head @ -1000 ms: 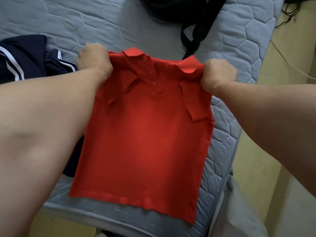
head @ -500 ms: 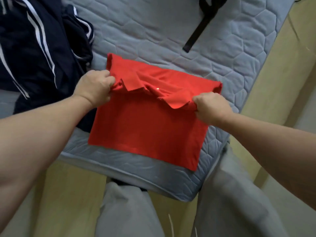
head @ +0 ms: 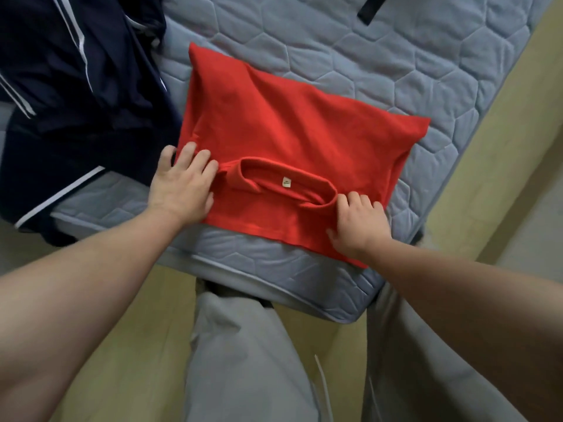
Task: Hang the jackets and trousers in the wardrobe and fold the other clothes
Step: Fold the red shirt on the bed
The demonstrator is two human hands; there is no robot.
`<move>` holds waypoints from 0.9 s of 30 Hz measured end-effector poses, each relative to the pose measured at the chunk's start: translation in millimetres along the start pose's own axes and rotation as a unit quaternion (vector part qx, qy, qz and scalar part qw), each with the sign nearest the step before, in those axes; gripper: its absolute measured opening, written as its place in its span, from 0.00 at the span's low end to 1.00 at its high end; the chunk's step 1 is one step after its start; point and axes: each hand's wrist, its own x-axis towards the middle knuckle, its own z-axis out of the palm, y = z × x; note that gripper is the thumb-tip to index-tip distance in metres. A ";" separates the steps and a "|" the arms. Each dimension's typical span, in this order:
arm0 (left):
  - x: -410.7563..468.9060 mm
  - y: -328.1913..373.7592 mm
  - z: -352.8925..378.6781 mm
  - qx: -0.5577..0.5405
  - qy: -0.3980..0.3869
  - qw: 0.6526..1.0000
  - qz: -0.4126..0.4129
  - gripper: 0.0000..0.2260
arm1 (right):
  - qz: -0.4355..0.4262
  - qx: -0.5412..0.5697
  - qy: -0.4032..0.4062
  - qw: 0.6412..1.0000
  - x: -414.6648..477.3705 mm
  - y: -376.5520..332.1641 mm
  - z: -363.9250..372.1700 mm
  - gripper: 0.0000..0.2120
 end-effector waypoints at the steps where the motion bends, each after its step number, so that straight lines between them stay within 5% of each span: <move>1: 0.2 2.9 1.5 -0.014 0.018 1.000 0.016 0.26 | 0.004 0.029 0.031 0.999 -0.7 -4.5 1.3 0.26; 3: 0.6 8.0 3.5 -0.032 0.052 0.996 0.071 0.25 | -0.029 0.030 0.063 0.997 -4.5 -11.3 4.3 0.30; 8: -0.2 6.8 2.4 -0.023 0.062 0.985 0.160 0.14 | -0.138 -0.073 -0.003 0.988 -19.6 -14.0 8.7 0.31; 14: 8.4 13.5 -1.0 0.121 -0.187 0.926 0.304 0.15 | -0.152 -0.095 -0.112 0.977 -18.2 -17.4 3.5 0.24; 17: 31.5 19.7 -18.9 0.135 -0.228 0.908 0.324 0.11 | -0.146 -0.027 -0.093 0.985 -4.5 -16.8 -10.6 0.19; 20: 61.7 18.2 -42.0 0.109 -0.132 0.951 0.258 0.08 | -0.079 0.054 0.032 0.995 20.4 -1.4 -36.2 0.14; 23: 100.6 9.2 -65.1 -0.006 0.003 0.997 0.081 0.09 | 0.018 0.059 0.162 0.985 56.4 35.8 -66.6 0.17; 27: 152.1 -4.5 -84.3 -0.082 0.011 0.991 -0.108 0.17 | 0.115 0.023 0.113 0.987 102.6 88.3 -102.4 0.22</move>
